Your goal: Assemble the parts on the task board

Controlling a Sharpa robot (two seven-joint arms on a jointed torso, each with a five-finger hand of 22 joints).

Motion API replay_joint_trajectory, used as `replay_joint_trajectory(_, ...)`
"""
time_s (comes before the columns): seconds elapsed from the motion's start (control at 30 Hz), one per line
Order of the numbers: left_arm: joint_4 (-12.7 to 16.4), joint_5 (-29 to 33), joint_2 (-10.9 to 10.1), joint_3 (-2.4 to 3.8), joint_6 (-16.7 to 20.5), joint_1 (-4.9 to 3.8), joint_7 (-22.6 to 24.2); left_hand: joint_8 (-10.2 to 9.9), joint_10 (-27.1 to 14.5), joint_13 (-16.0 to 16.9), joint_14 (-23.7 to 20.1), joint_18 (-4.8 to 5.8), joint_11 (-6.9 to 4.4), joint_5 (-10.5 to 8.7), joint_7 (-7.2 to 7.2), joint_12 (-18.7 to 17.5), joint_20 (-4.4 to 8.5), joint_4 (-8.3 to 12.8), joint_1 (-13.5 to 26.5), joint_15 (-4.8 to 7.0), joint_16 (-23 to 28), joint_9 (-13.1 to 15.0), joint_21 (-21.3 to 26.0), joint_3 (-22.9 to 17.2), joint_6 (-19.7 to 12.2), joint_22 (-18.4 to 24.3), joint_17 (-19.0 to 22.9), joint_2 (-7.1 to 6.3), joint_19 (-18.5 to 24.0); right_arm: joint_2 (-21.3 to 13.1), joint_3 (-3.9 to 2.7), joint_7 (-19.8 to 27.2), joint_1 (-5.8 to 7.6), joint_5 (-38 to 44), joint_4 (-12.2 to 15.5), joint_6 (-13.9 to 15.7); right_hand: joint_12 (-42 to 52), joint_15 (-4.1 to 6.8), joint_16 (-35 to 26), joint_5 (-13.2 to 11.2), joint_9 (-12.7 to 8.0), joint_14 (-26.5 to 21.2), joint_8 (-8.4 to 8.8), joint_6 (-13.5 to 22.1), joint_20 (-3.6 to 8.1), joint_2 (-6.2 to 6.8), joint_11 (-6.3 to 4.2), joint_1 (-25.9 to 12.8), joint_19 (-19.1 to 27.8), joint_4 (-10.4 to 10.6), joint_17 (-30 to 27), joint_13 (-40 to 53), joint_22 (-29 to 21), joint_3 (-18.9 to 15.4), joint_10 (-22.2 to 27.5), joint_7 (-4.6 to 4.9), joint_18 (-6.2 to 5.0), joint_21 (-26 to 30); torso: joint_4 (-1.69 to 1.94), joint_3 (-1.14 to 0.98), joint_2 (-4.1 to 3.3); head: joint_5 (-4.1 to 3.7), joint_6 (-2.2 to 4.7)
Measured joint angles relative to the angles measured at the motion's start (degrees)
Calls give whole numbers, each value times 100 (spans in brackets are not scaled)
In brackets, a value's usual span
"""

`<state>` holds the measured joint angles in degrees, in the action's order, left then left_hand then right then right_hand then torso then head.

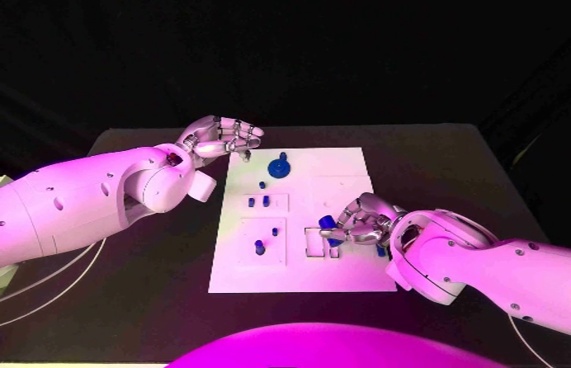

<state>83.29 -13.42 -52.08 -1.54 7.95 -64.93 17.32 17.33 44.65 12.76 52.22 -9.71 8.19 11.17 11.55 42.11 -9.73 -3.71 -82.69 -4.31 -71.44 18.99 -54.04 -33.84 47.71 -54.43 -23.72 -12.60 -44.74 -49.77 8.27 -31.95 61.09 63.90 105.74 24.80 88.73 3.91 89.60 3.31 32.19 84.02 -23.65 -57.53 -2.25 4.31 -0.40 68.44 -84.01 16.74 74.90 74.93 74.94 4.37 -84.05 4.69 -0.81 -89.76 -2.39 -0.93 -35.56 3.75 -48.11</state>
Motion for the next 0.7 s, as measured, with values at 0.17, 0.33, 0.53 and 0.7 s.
replay_joint_trajectory(0.17, 7, 1, 1, 0, -2, 0, -2, 0, 0, 0, 0, 0, 0, 0, 0, 0, 0, 0, 0, 0, 0, 0, 1, 0, 0, 0, 0, 0, 0, 194, 7, -19, -58, -80, -106, -153, -29, 0, 22, 0, 79, 0, -10, -1, 0, -15, 0, -98, 0, 0, 0, 0, -1, 0, 0, 0, 0, 0, 2, -4, -4, 5, -7)
replay_joint_trajectory(0.33, 14, 2, 1, 0, -8, 0, -3, 0, 0, 0, 0, 0, 0, 0, 0, 0, 0, 0, 0, 0, 0, -1, 20, 0, 0, 0, 0, 0, 0, 310, 15, -55, -121, -86, -203, -258, -29, 0, 22, 0, 110, 0, -11, -1, 0, -15, 0, -98, 0, 0, 5, 0, -1, -1, 0, 0, 0, 0, 0, -4, -7, 14, -20)
replay_joint_trajectory(0.53, 16, 3, 1, 0, -18, 0, -4, 0, 0, -1, 0, 0, 0, 0, 0, 0, 0, 0, 0, 0, 0, -1, 20, 0, 0, 0, 1, 0, 0, 393, 6, -107, -133, -14, -280, -276, -29, -1, 22, 0, 136, 0, -52, -30, 0, 9, 1, -181, 0, 1, 4, 0, -1, -1, 0, -8, 0, 0, -4, -8, -7, 18, -21)
replay_joint_trajectory(0.7, 16, 4, 1, 0, -25, 0, -4, 0, 0, -1, 0, 0, 0, 0, 0, 0, 0, 0, 0, 0, 0, -1, 20, 0, 0, 0, -4, 0, 0, 440, 4, -135, -137, 90, -329, -250, -29, -1, 22, 0, 128, 0, -56, -82, 0, 32, -17, -205, 0, 1, 4, -1, -2, -1, 17, -61, 0, 0, -6, -9, -7, 25, -19)
